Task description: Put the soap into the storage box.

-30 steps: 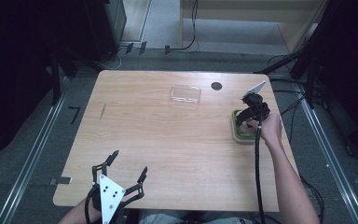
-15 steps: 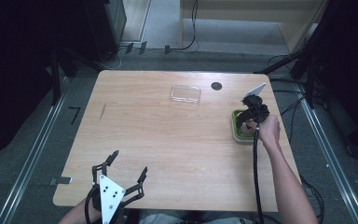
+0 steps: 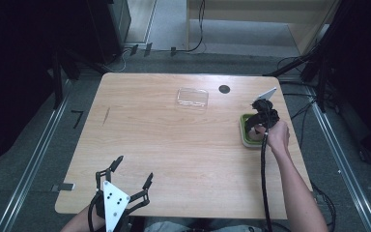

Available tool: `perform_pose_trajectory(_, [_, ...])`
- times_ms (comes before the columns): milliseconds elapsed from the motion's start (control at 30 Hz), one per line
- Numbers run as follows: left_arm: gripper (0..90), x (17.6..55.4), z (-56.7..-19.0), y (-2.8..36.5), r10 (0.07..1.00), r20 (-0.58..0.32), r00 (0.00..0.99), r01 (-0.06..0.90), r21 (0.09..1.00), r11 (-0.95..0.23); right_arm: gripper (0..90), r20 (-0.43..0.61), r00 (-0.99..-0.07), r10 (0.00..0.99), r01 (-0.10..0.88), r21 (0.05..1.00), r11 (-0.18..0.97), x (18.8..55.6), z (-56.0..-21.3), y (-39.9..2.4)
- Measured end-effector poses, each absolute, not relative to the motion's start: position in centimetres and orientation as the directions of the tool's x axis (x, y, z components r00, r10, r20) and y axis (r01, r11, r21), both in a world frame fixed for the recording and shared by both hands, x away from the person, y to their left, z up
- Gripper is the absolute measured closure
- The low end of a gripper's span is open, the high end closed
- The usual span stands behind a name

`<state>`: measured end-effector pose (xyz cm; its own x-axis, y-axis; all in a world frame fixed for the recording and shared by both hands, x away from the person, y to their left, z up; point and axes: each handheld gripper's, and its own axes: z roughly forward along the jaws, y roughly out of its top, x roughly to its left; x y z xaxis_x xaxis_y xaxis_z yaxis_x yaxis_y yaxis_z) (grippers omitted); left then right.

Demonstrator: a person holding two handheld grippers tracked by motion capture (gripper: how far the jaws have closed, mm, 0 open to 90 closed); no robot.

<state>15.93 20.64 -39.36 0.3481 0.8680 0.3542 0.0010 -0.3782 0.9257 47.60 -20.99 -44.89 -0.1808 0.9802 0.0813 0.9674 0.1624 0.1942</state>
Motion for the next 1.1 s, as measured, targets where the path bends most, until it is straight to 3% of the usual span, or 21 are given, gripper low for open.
perform_pose_trajectory(300, [13.8, 15.9, -39.3, 20.6, 0.864, 0.361, 0.351, -0.002, 0.923, -0.385, 29.6, 0.088, -0.182, 0.979, 0.963, 0.219, 0.159, 47.3, -44.4, -21.2])
perform_pose_trajectory(433, [13.8, 15.9, -39.3, 20.7, 0.87, 0.352, 0.345, 0.001, 0.927, -0.375, 18.1, 0.048, -0.184, 0.982, 0.957, 0.238, 0.167, 47.1, -43.8, -21.0])
perform_pose_trajectory(900, [13.8, 15.9, -39.3, 20.6, 0.87, 0.349, 0.348, -0.001, 0.928, -0.372, 14.4, 0.049, -0.215, 0.975, 0.948, 0.252, 0.197, 45.3, -42.5, -21.1])
perform_pose_trajectory(1100, [13.8, 15.9, -39.3, 20.6, 0.87, 0.35, 0.349, 0.0, 0.928, -0.373, 13.8, 0.035, -0.271, 0.962, 0.935, 0.247, 0.255, 43.6, -41.7, -21.0])
